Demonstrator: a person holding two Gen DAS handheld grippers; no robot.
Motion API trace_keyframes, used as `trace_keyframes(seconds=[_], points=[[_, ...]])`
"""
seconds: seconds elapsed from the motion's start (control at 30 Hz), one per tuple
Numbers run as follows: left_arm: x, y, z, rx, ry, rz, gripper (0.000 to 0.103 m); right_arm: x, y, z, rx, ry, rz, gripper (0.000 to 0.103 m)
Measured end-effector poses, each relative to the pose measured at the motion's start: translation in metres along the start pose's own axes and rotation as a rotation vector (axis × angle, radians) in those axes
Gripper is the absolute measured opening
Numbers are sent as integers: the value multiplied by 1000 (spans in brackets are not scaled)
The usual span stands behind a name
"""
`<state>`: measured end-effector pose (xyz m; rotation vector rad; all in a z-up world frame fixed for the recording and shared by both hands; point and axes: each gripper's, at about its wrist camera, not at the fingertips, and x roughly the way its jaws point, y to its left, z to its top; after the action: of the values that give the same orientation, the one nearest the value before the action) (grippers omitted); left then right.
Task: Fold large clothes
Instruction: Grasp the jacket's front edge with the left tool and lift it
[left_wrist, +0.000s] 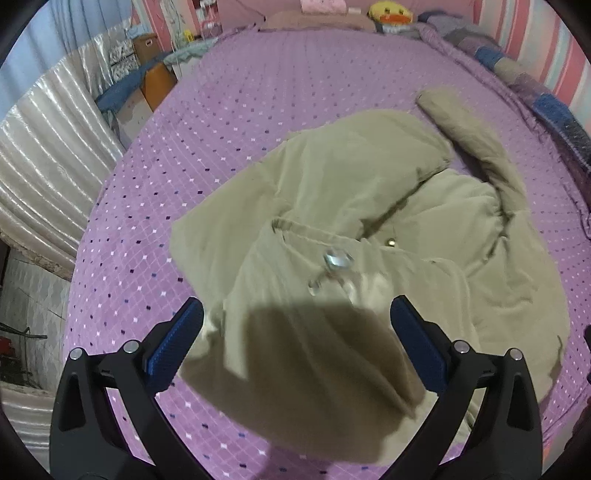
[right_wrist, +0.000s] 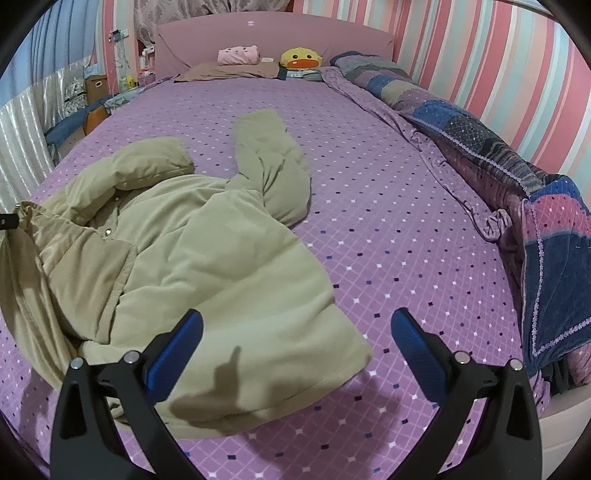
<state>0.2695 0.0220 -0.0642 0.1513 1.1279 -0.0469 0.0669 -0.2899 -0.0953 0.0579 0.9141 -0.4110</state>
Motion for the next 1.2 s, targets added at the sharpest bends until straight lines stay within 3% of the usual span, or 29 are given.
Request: trace_keyframes(seconds=[0.23, 0.3, 0.43, 0.5, 0.6, 0.7, 0.83, 0.97, 1.2], points=[[48, 3, 32, 19, 108, 34, 99, 13, -11, 5, 14, 16, -31, 101], [58, 2, 35, 26, 149, 18, 82, 14, -13, 5, 15, 16, -40, 101], [79, 4, 32, 10, 245, -45, 66, 15, -14, 1, 18, 22, -42, 101], [80, 7, 25, -10, 250, -48, 45, 16, -14, -1, 20, 25, -41, 101], [67, 11, 11, -21, 200, -80, 26, 12, -15, -3, 15, 8, -39, 101], [42, 15, -13, -9, 118, -60, 21, 13, -13, -6, -6, -8, -56, 101], [2, 28, -55, -11, -14, -56, 20, 12, -13, -14, -9, -52, -53, 101], [-38, 55, -118, -41, -114, -112, 20, 8, -12, -25, -1, -68, -38, 101], [-38, 77, -201, -70, -134, -180, 19, 2, -1, -37, -37, -74, -30, 101]])
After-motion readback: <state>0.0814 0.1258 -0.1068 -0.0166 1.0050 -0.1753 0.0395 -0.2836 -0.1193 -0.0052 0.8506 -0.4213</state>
